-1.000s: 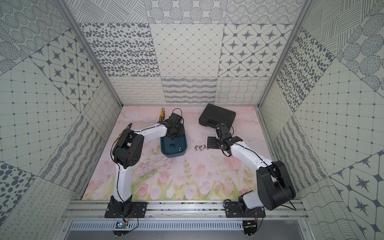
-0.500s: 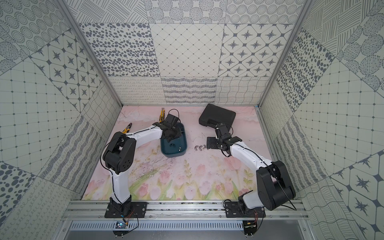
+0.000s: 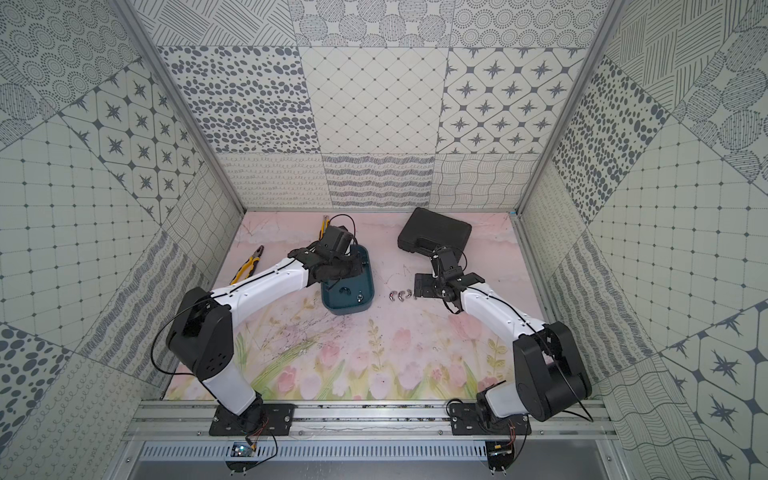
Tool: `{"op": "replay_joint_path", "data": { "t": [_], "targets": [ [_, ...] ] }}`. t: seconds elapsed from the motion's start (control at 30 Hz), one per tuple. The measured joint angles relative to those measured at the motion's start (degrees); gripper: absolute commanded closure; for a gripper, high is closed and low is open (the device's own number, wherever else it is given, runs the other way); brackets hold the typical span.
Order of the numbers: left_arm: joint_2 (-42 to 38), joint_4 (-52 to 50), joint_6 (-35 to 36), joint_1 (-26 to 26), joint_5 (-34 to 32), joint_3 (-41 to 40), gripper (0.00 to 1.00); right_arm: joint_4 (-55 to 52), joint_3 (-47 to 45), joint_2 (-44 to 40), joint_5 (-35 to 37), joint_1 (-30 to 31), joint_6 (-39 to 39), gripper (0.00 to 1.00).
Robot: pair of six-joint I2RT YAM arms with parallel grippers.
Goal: Take out the wing nut from the storage box
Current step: Pick up the wing nut from the storage box, then place the wing nut at the center of the board.
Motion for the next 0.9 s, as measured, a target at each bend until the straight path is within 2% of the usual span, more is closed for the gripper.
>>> {"op": "replay_joint_path", "data": {
  "t": [0.17,0.43,0.6,0.9],
  "targets": [
    [-1.0,-1.3,0.9,-6.6,-0.5,0.5,0.98,-0.1,0.0,-2.8,0.1,-1.7,0.0,0.03],
    [4.0,-4.0,1.0,-14.3,-2.2,2.4,0.99,-0.6,-0.8,-5.3,0.1,-2.3,0.0,0.03],
    [7.9,-5.0,0.9,-17.0,-3.4,3.3,1.0,-1.0,-2.1,-5.3,0.0,-2.3,0.0,0.03],
    [15.3,-5.7,0.2,-17.4,-5.4,5.6,1.0,-0.9,-2.3,-5.3,-0.2,-2.3,0.0,0.03]
  ]
}}
